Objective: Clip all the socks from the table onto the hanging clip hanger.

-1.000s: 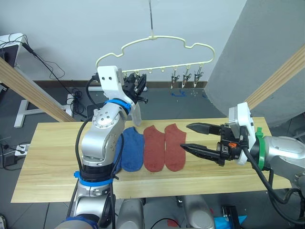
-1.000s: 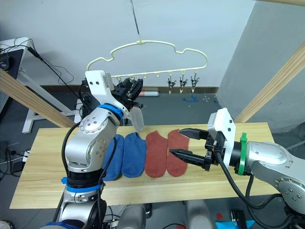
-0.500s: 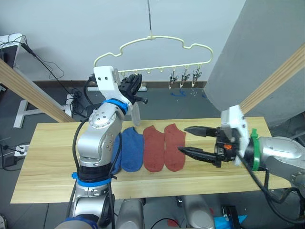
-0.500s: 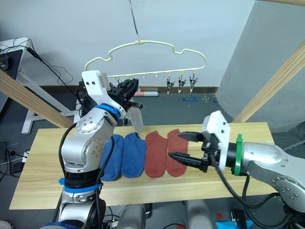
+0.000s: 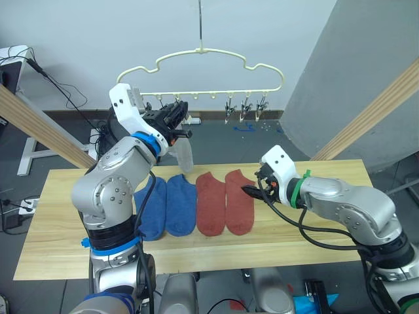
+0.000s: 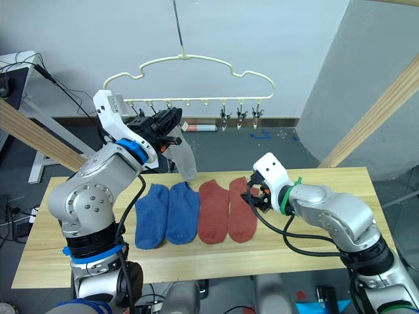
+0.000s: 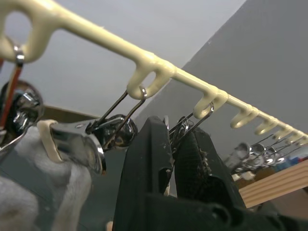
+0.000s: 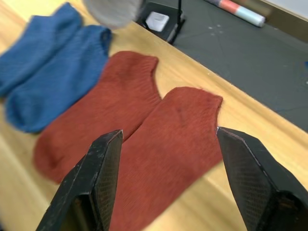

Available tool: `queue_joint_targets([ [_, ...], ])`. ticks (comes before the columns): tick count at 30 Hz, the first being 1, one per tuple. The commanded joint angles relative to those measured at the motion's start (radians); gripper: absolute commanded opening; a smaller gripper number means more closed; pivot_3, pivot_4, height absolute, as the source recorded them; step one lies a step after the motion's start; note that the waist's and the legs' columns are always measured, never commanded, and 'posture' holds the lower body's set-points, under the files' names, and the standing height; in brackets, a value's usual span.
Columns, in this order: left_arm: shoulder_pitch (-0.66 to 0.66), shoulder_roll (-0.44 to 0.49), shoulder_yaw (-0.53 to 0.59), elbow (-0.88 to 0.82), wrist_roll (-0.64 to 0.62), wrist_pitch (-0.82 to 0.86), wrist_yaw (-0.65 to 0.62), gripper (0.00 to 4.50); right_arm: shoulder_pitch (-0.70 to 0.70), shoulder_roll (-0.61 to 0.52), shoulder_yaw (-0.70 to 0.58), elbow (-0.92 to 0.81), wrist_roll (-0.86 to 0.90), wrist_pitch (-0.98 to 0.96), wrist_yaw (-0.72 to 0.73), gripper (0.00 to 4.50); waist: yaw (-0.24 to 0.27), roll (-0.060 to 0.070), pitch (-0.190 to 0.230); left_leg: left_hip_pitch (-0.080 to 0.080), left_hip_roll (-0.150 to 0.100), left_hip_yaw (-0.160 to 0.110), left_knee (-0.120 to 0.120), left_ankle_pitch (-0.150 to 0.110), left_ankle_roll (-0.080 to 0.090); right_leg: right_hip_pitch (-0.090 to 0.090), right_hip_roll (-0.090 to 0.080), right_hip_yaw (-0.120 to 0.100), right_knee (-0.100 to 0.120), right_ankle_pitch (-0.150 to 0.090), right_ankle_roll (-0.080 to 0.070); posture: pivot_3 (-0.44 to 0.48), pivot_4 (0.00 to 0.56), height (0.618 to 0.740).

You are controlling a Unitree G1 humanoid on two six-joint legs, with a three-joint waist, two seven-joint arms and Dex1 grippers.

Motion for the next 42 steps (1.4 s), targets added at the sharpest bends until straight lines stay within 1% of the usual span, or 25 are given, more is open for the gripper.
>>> queue_joint_targets([
  [1, -0.028, 0.004, 0.022, -0.057, -0.056, 0.044, 0.03, 0.21, -0.051, 0.068, 0.071, 0.087, -0.099, -0.021, -0.001, 3.22, 0.001, 0.0, 0.0, 0.0, 0.0, 0.0, 0.0, 0.0, 0.0, 0.0, 0.0, 0.0, 0.0, 0.0, 0.0, -0.192, 0.377, 0.74],
  [4, -0.031, 0.009, 0.02, -0.059, -0.071, 0.05, 0.043, 0.21, -0.082, 0.112, 0.119, 0.153, -0.173, -0.051, 0.025, 3.22, 0.002, 0.0, 0.0, 0.0, 0.0, 0.0, -0.001, 0.0, 0.0, -0.001, 0.0, 0.0, 0.0, 0.0, 0.0, -0.186, 0.377, 0.74],
  [7, -0.028, 0.009, 0.004, -0.065, -0.072, 0.049, 0.053, 0.21, -0.101, 0.134, 0.144, 0.194, -0.218, -0.064, 0.057, 3.8, 0.003, 0.0, 0.0, 0.0, 0.0, 0.0, -0.001, 0.0, 0.0, -0.001, 0.0, 0.0, 0.0, 0.0, 0.0, -0.178, 0.377, 0.74],
  [8, -0.028, 0.007, 0.001, -0.067, -0.073, 0.049, 0.056, 0.21, -0.103, 0.144, 0.144, 0.203, -0.228, -0.065, 0.065, 4.21, 0.004, 0.0, 0.0, 0.0, 0.0, 0.0, -0.001, 0.0, 0.0, -0.001, 0.0, 0.0, 0.0, 0.0, 0.0, -0.178, 0.376, 0.74],
  [9, -0.03, 0.006, 0.0, -0.066, -0.074, 0.049, 0.058, 0.21, -0.107, 0.155, 0.145, 0.216, -0.242, -0.068, 0.069, 4.47, 0.005, 0.0, 0.0, 0.0, 0.0, 0.0, -0.001, 0.0, 0.0, -0.001, 0.0, 0.0, 0.0, 0.0, 0.0, -0.178, 0.376, 0.74],
  [18, -0.037, 0.016, -0.01, -0.048, -0.078, 0.041, 0.056, 0.21, -0.129, 0.227, 0.172, 0.34, -0.381, -0.135, 0.102, 4.47, 0.005, 0.001, 0.0, 0.0, 0.0, 0.0, -0.001, 0.0, 0.0, -0.001, 0.0, 0.0, 0.0, 0.0, 0.0, -0.177, 0.379, 0.74],
  [22, -0.036, 0.017, -0.012, -0.05, -0.082, 0.043, 0.057, 0.21, -0.116, 0.263, 0.177, 0.397, -0.425, -0.159, 0.115, 4.47, 0.005, 0.001, 0.001, 0.0, 0.0, 0.0, -0.001, 0.0, 0.0, -0.002, 0.0, 0.0, 0.0, 0.0, 0.0, -0.171, 0.379, 0.74],
  [29, -0.029, 0.023, -0.013, -0.054, -0.087, 0.043, 0.06, 0.21, -0.093, 0.307, 0.174, 0.445, -0.478, -0.17, 0.131, 4.47, 0.006, 0.001, 0.001, 0.0, 0.0, 0.0, -0.001, 0.0, 0.0, -0.002, 0.0, 0.0, 0.0, 0.0, 0.0, -0.163, 0.379, 0.74],
  [42, -0.018, 0.027, -0.019, -0.059, -0.086, 0.037, 0.062, 0.21, -0.042, 0.309, 0.167, 0.472, -0.557, -0.163, 0.159, 4.47, 0.008, 0.001, 0.001, 0.0, 0.0, 0.0, -0.001, 0.0, 0.0, -0.001, 0.0, 0.0, 0.0, 0.0, 0.0, -0.158, 0.38, 0.74],
])
